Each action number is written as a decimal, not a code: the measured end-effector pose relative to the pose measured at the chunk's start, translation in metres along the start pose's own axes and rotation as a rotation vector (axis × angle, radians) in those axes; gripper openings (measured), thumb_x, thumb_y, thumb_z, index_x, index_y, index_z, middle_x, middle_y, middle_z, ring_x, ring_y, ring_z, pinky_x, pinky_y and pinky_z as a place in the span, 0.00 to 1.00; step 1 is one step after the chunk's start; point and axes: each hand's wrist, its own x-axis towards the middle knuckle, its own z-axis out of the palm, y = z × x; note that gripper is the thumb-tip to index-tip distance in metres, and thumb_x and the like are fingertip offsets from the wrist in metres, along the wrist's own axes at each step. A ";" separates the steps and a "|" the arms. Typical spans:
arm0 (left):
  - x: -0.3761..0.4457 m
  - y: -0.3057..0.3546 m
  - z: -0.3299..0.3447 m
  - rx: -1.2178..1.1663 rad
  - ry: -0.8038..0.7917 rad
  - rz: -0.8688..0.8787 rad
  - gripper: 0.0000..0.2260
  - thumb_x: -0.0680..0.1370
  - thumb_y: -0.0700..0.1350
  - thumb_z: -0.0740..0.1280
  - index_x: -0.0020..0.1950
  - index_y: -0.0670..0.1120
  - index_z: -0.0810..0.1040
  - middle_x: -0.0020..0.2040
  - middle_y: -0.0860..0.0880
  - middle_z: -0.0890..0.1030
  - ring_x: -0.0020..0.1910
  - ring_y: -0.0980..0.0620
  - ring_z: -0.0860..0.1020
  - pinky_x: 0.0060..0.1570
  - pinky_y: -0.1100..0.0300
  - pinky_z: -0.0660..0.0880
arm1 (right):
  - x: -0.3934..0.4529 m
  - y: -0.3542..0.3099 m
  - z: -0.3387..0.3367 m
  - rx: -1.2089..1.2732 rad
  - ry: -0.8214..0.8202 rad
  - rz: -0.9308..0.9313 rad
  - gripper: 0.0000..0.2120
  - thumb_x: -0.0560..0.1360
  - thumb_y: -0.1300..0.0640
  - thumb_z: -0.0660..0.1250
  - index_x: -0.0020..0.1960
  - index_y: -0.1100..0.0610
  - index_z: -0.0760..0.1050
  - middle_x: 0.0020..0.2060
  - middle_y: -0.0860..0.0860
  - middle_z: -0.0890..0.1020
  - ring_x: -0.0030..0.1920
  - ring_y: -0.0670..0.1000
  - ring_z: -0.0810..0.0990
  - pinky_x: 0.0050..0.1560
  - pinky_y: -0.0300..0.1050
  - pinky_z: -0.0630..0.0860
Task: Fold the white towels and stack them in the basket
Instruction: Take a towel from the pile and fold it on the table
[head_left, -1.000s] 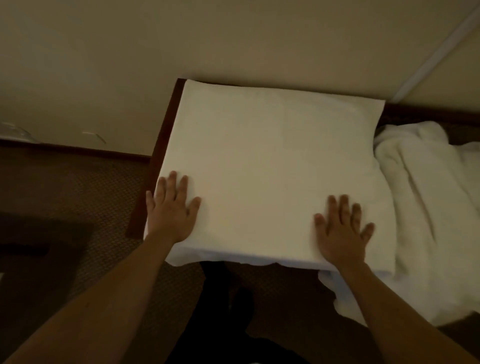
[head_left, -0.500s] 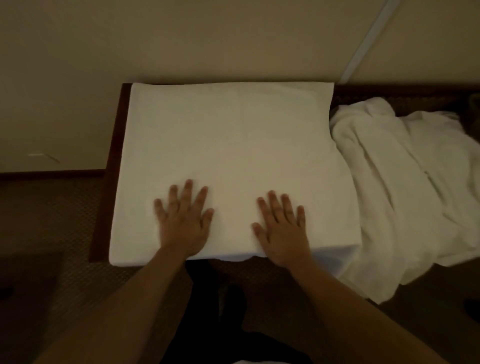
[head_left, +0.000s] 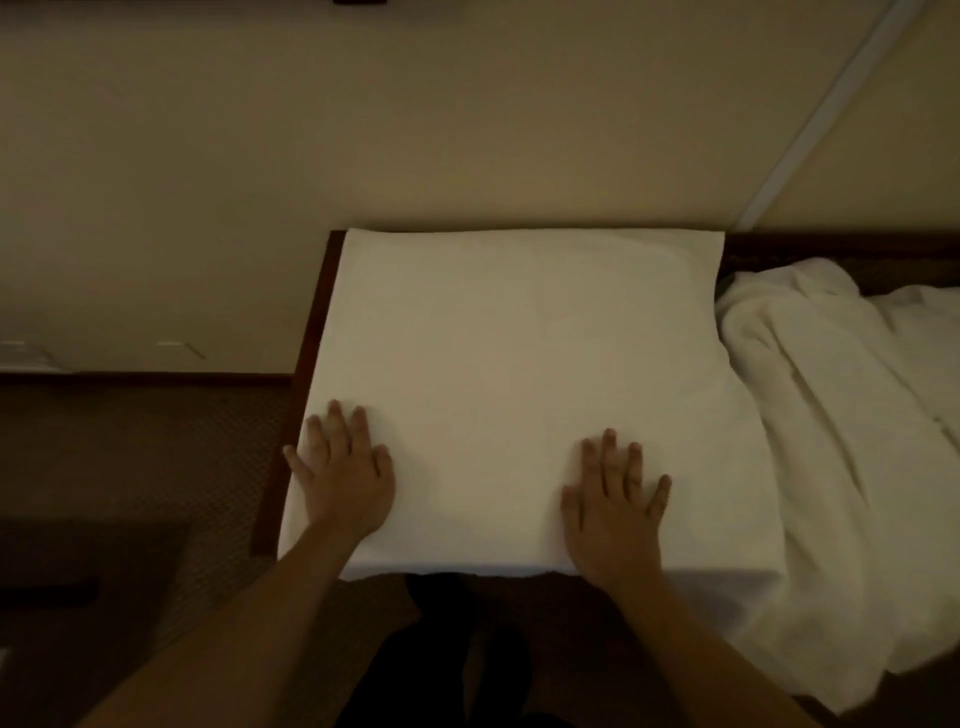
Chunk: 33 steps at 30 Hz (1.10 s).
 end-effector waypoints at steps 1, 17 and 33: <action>0.001 0.011 -0.001 -0.003 0.005 0.055 0.29 0.84 0.58 0.45 0.83 0.52 0.41 0.82 0.47 0.37 0.81 0.43 0.36 0.75 0.35 0.35 | 0.002 -0.020 0.003 0.003 -0.020 -0.086 0.32 0.81 0.40 0.45 0.82 0.50 0.51 0.82 0.52 0.50 0.81 0.60 0.47 0.75 0.68 0.39; 0.229 0.042 -0.048 0.064 0.051 0.450 0.32 0.81 0.68 0.42 0.82 0.59 0.41 0.82 0.51 0.37 0.81 0.45 0.36 0.76 0.36 0.38 | 0.169 -0.141 -0.011 0.033 -0.031 0.016 0.30 0.83 0.38 0.42 0.81 0.42 0.37 0.81 0.47 0.36 0.79 0.58 0.31 0.74 0.69 0.32; 0.335 -0.018 -0.078 -0.044 -0.032 0.186 0.33 0.81 0.67 0.40 0.82 0.54 0.37 0.82 0.48 0.37 0.81 0.39 0.43 0.75 0.32 0.46 | 0.149 -0.360 0.008 0.094 0.086 0.018 0.32 0.71 0.26 0.57 0.54 0.54 0.73 0.46 0.51 0.75 0.44 0.55 0.76 0.38 0.51 0.74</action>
